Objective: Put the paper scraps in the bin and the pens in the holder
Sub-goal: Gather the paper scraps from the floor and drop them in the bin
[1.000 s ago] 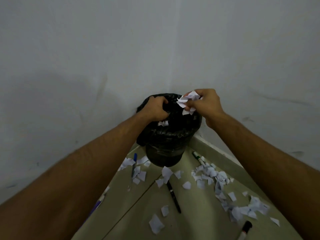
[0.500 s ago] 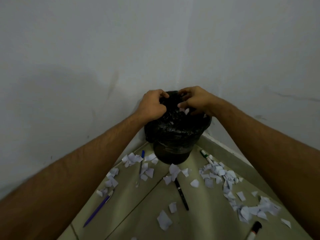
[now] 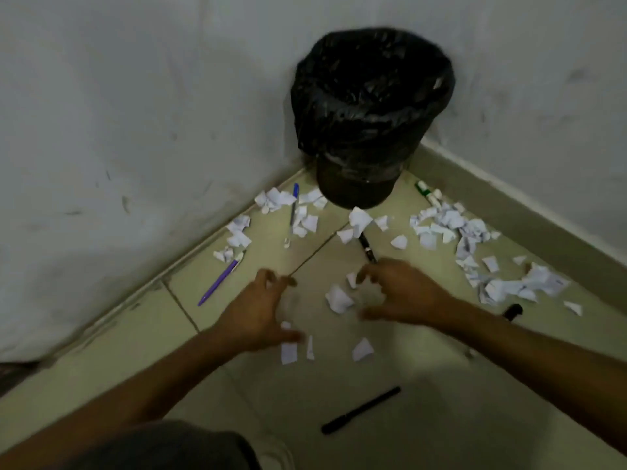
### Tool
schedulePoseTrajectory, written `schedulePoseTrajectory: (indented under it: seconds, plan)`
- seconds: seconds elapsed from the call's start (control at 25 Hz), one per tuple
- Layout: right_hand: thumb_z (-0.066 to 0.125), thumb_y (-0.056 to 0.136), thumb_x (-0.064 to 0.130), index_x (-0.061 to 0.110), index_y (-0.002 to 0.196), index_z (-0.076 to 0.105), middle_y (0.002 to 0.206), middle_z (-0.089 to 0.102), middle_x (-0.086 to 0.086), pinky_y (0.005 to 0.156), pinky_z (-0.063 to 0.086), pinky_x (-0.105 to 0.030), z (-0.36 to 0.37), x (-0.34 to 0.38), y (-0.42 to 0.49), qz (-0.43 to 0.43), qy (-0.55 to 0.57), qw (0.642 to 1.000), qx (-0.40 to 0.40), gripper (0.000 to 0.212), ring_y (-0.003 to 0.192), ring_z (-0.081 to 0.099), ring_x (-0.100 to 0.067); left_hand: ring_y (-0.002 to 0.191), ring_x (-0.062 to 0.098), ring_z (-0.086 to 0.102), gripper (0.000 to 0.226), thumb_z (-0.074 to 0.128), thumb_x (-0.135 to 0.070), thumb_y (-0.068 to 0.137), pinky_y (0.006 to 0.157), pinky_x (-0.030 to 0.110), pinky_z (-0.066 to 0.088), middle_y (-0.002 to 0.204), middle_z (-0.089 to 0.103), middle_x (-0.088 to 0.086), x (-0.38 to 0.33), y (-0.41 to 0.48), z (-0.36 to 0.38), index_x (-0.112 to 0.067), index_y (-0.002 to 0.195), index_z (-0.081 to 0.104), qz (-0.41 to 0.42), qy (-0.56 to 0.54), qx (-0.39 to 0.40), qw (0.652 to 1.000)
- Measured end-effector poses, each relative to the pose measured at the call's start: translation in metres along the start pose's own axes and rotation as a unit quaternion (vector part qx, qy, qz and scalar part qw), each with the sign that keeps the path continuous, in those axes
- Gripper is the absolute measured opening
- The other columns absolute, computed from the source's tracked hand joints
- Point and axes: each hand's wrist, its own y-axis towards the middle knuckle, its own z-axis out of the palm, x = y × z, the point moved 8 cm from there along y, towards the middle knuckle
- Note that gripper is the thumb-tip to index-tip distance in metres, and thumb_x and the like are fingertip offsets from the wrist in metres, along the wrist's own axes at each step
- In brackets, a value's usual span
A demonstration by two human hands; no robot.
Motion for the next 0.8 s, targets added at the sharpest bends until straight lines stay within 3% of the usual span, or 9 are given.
schedulePoseTrajectory:
  seconds: [0.08, 0.16, 0.24, 0.32, 0.4, 0.48, 0.56, 0.68, 0.8]
  plan:
    - [0.08, 0.068, 0.054, 0.032, 0.133, 0.045, 0.122, 0.046, 0.001, 0.079, 0.048, -0.031, 0.068, -0.007, -0.012, -0.009, -0.057, 0.993, 0.098, 0.076, 0.102, 0.055, -0.018, 0.108, 0.016, 0.051, 0.092, 0.084, -0.058, 0.054, 0.088, 0.03, 0.051, 0.131, 0.03, -0.002, 0.016, -0.021, 0.052, -0.035, 0.132, 0.043, -0.002, 0.015, 0.042, 0.999]
    - [0.079, 0.073, 0.042, 0.029, 0.132, 0.044, 0.123, 0.04, -0.001, 0.073, 0.045, -0.031, 0.107, -0.003, -0.016, -0.033, -0.071, 0.988, 0.13, 0.07, 0.1, 0.055, -0.023, 0.099, 0.011, 0.051, 0.07, 0.082, -0.046, 0.065, 0.083, 0.023, 0.049, 0.125, 0.033, -0.005, 0.014, -0.023, 0.071, -0.034, 0.126, 0.049, 0.007, -0.024, 0.012, 1.0]
    - [0.07, 0.084, 0.032, 0.021, 0.124, 0.052, 0.123, 0.045, -0.004, 0.075, 0.045, -0.031, 0.114, 0.007, -0.001, -0.064, -0.03, 0.993, 0.093, 0.045, 0.101, 0.057, -0.026, 0.094, 0.008, 0.051, 0.049, 0.076, -0.037, 0.077, 0.082, 0.018, 0.047, 0.122, 0.036, -0.007, 0.006, -0.01, 0.069, -0.032, 0.121, 0.054, 0.006, -0.064, -0.023, 0.998]
    - [0.06, 0.093, 0.031, 0.018, 0.12, 0.058, 0.123, 0.051, -0.006, 0.085, 0.048, -0.034, 0.098, 0.013, 0.018, -0.08, 0.017, 0.996, 0.027, 0.03, 0.105, 0.059, -0.026, 0.097, 0.009, 0.053, 0.043, 0.073, -0.035, 0.081, 0.088, 0.024, 0.05, 0.123, 0.039, -0.005, -0.003, 0.009, 0.058, -0.031, 0.121, 0.057, 0.014, -0.072, -0.047, 0.996]
    - [0.058, 0.094, 0.035, 0.023, 0.124, 0.056, 0.126, 0.05, -0.004, 0.087, 0.049, -0.032, 0.07, 0.011, 0.038, -0.084, 0.009, 0.996, -0.036, 0.032, 0.107, 0.055, -0.021, 0.103, 0.01, 0.053, 0.05, 0.072, -0.044, 0.079, 0.089, 0.028, 0.052, 0.127, 0.04, -0.005, -0.003, 0.03, 0.032, -0.033, 0.124, 0.054, 0.018, -0.075, -0.083, 0.994]
    - [0.062, 0.089, 0.046, 0.03, 0.132, 0.048, 0.133, 0.042, -0.001, 0.086, 0.048, -0.029, 0.046, 0.007, 0.053, -0.081, -0.036, 0.992, -0.089, 0.048, 0.115, 0.047, -0.019, 0.11, 0.013, 0.05, 0.053, 0.067, -0.051, 0.08, 0.085, 0.031, 0.052, 0.129, 0.042, -0.003, 0.016, 0.048, -0.012, -0.032, 0.127, 0.051, -0.003, -0.038, -0.169, 0.985]
    - [0.065, 0.084, 0.055, 0.036, 0.142, 0.037, 0.145, 0.032, -0.002, 0.095, 0.046, -0.034, 0.041, 0.001, 0.062, -0.064, -0.062, 0.992, -0.088, 0.067, 0.129, 0.037, -0.023, 0.111, 0.026, 0.05, 0.052, 0.064, -0.044, 0.081, 0.081, 0.039, 0.051, 0.126, 0.048, 0.01, 0.053, 0.064, -0.049, -0.023, 0.128, 0.053, -0.051, 0.03, -0.244, 0.968]
    - [0.061, 0.089, 0.048, 0.039, 0.146, 0.032, 0.15, 0.026, -0.006, 0.106, 0.038, -0.039, 0.059, 0.003, 0.067, -0.06, -0.058, 0.996, -0.037, 0.065, 0.135, 0.029, -0.029, 0.095, 0.042, 0.056, 0.051, 0.049, -0.035, 0.076, 0.074, 0.04, 0.048, 0.102, 0.061, 0.023, 0.101, 0.082, -0.054, -0.009, 0.118, 0.061, -0.093, 0.1, -0.218, 0.966]
    - [0.057, 0.095, 0.033, 0.035, 0.142, 0.041, 0.139, 0.032, -0.004, 0.097, 0.043, -0.036, 0.07, 0.011, 0.067, -0.094, -0.025, 0.995, -0.033, 0.049, 0.125, 0.036, -0.025, 0.085, 0.04, 0.058, 0.052, 0.037, -0.03, 0.073, 0.071, 0.036, 0.047, 0.09, 0.067, 0.02, 0.113, 0.097, -0.04, -0.007, 0.109, 0.066, -0.058, 0.065, -0.178, 0.98]
